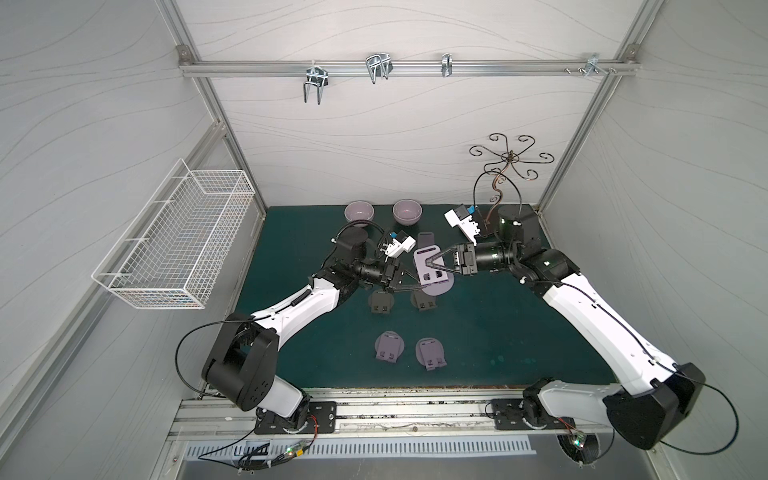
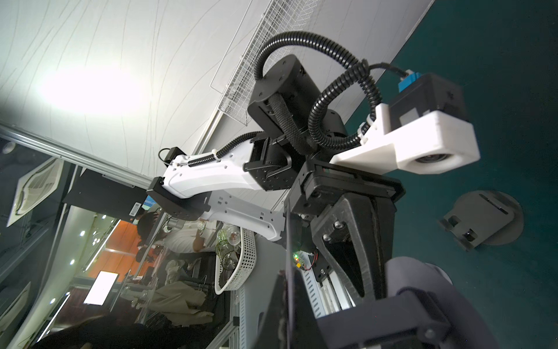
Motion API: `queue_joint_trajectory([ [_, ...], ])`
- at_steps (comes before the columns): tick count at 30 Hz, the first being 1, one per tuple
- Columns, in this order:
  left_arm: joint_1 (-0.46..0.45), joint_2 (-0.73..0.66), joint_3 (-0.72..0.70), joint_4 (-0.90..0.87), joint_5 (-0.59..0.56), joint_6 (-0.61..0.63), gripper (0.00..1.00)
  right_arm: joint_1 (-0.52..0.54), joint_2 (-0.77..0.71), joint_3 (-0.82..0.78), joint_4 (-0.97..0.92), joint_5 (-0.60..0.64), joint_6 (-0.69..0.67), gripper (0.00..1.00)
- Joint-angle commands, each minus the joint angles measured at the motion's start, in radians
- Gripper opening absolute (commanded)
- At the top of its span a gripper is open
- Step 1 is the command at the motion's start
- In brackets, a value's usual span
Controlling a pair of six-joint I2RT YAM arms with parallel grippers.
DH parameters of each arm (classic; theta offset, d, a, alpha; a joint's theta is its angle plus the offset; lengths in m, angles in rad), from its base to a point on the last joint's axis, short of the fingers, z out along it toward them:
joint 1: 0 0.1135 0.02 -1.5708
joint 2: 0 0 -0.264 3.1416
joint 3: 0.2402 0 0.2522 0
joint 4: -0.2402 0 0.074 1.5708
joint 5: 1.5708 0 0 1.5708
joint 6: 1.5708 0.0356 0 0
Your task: Open the phone stand
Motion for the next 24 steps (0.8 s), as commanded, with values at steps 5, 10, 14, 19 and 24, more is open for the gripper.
queue_joint_trajectory([
  [5,-0.068,-0.006,-0.075,-0.041,0.025,-0.071,0.0,-0.004,-0.042,0.019,0.408,0.314,-0.09,0.0],
  [10,-0.069,-0.013,-0.096,-0.06,0.028,-0.075,0.0,-0.005,-0.054,-0.023,0.517,0.386,-0.076,0.0],
  [14,-0.068,-0.027,-0.127,-0.086,0.022,-0.072,0.0,-0.006,-0.092,-0.073,0.559,0.472,-0.109,0.0],
  [19,-0.069,-0.043,-0.162,-0.089,0.011,-0.087,0.0,-0.007,-0.121,-0.124,0.603,0.548,-0.149,0.0],
  [24,-0.069,-0.084,-0.172,-0.114,-0.005,-0.113,0.0,-0.008,-0.141,-0.212,0.702,0.675,-0.245,0.0],
])
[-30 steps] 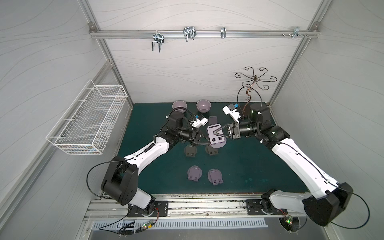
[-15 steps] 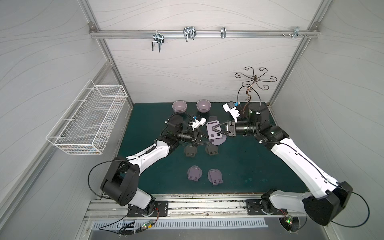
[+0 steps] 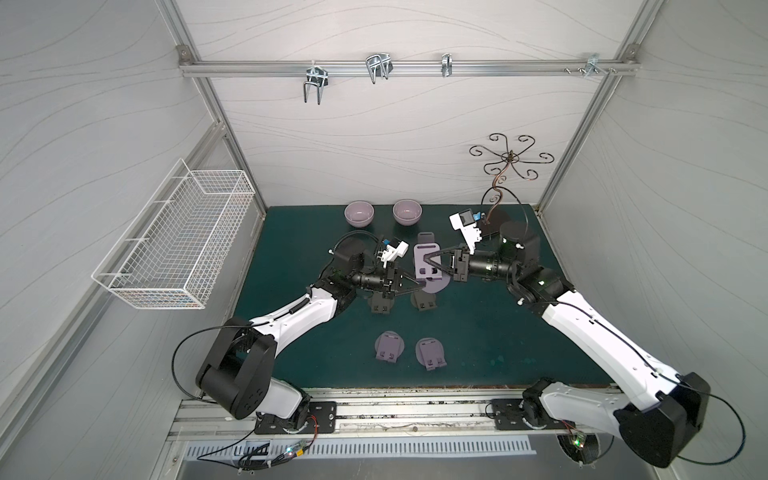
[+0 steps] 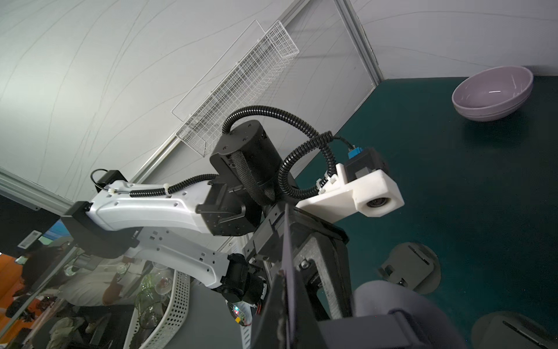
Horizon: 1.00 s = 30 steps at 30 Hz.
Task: Open the phone stand
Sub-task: Open the phone stand, then place the phone stand at the center of the board.
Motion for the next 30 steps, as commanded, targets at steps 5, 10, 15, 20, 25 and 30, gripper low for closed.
queue_joint_trajectory([
  [5,-0.059,-0.061,-0.023,-0.222,0.167,-0.006,0.0,-0.059,-0.015,-0.026,0.479,0.453,-0.28,0.0],
  [10,-0.059,-0.069,0.024,-0.302,0.167,0.03,0.0,-0.065,0.036,-0.027,0.54,0.443,-0.362,0.0],
  [15,-0.051,-0.055,0.059,-0.379,0.158,0.086,0.0,-0.144,0.072,-0.029,0.551,0.302,-0.298,0.0],
  [20,-0.04,-0.044,0.077,-0.379,0.16,0.08,0.0,-0.171,0.075,-0.014,0.451,0.224,-0.334,0.0],
  [25,0.002,-0.012,0.122,-0.404,0.142,0.11,0.0,-0.197,0.113,0.033,0.372,-0.006,-0.234,0.0],
  [30,0.046,0.026,0.159,-0.385,0.1,0.125,0.0,-0.191,0.118,0.031,0.311,-0.16,-0.151,0.0],
])
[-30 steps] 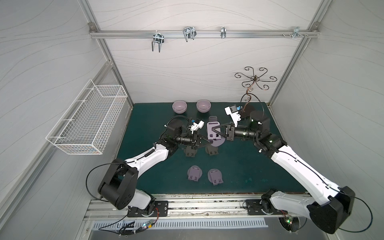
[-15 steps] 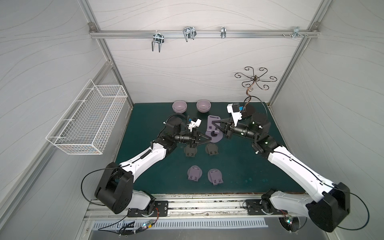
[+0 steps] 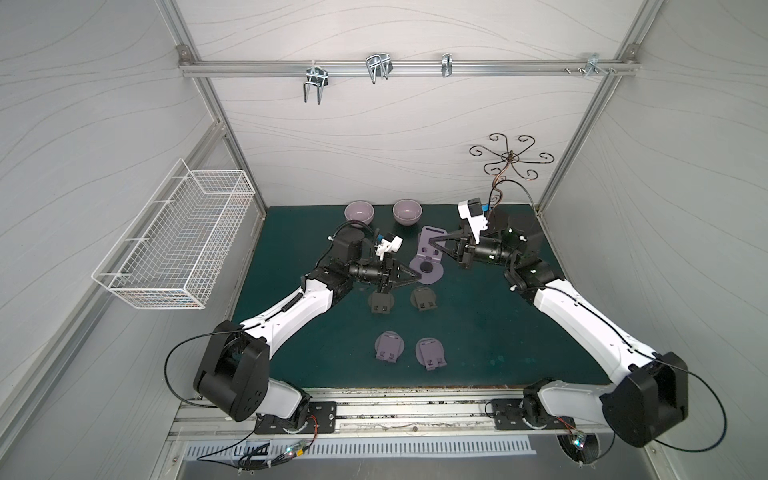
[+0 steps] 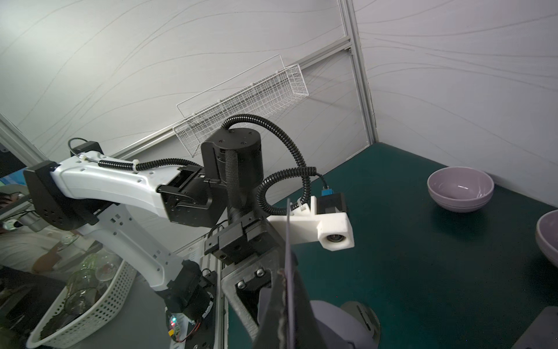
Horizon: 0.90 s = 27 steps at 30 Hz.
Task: Open the phone stand
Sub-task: Place the phone stand at the center of the board.
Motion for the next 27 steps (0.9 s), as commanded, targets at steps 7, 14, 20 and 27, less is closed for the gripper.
queue_joint_trajectory([
  [7,0.04,0.064,0.031,-0.08,0.064,0.11,0.0,-0.003,-0.001,0.054,-0.109,-0.002,-0.04,0.0],
  [14,0.11,0.02,-0.048,-0.034,0.039,0.071,0.27,0.002,0.044,0.089,-0.117,0.007,-0.068,0.0],
  [20,0.273,-0.124,-0.117,-0.175,-0.052,0.094,0.51,0.03,0.167,0.133,-0.058,-0.002,-0.054,0.0],
  [27,0.468,-0.3,-0.175,-0.327,-0.146,0.156,0.54,0.133,0.405,0.304,-0.097,-0.021,-0.112,0.0],
])
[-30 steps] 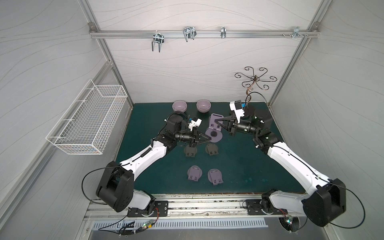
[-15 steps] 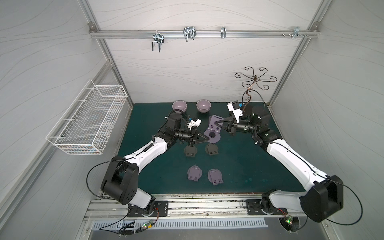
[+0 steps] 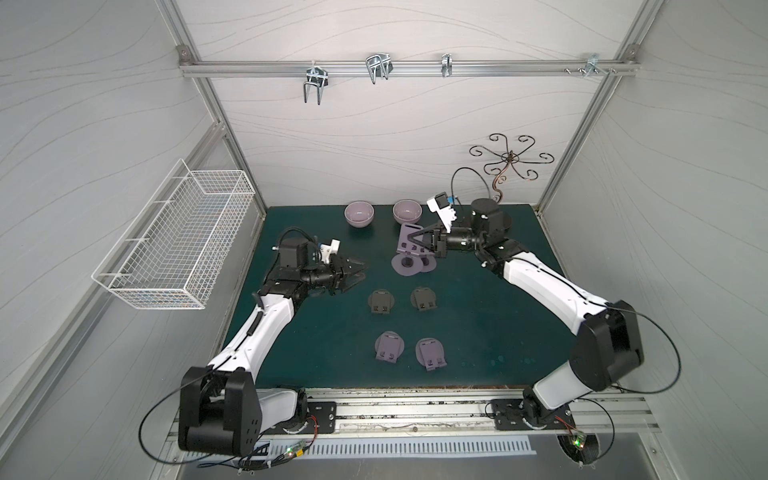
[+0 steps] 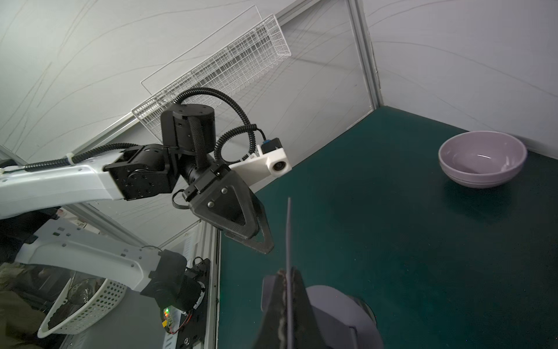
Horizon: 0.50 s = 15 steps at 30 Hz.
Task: Open the phone stand
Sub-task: Place the phone stand at the center of the board.
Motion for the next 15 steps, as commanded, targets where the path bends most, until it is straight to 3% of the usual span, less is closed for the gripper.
queue_joint_trajectory([
  [1,0.036,-0.069,-0.01,-0.05,-0.039,0.035,0.54,0.036,0.087,0.075,0.02,-0.023,-0.027,0.0],
  [8,0.036,-0.218,-0.068,0.026,-0.034,-0.016,0.55,0.046,0.377,0.259,0.076,-0.057,-0.013,0.0],
  [15,0.036,-0.275,-0.105,0.098,-0.007,-0.059,0.55,0.045,0.646,0.529,-0.096,-0.087,-0.093,0.0],
])
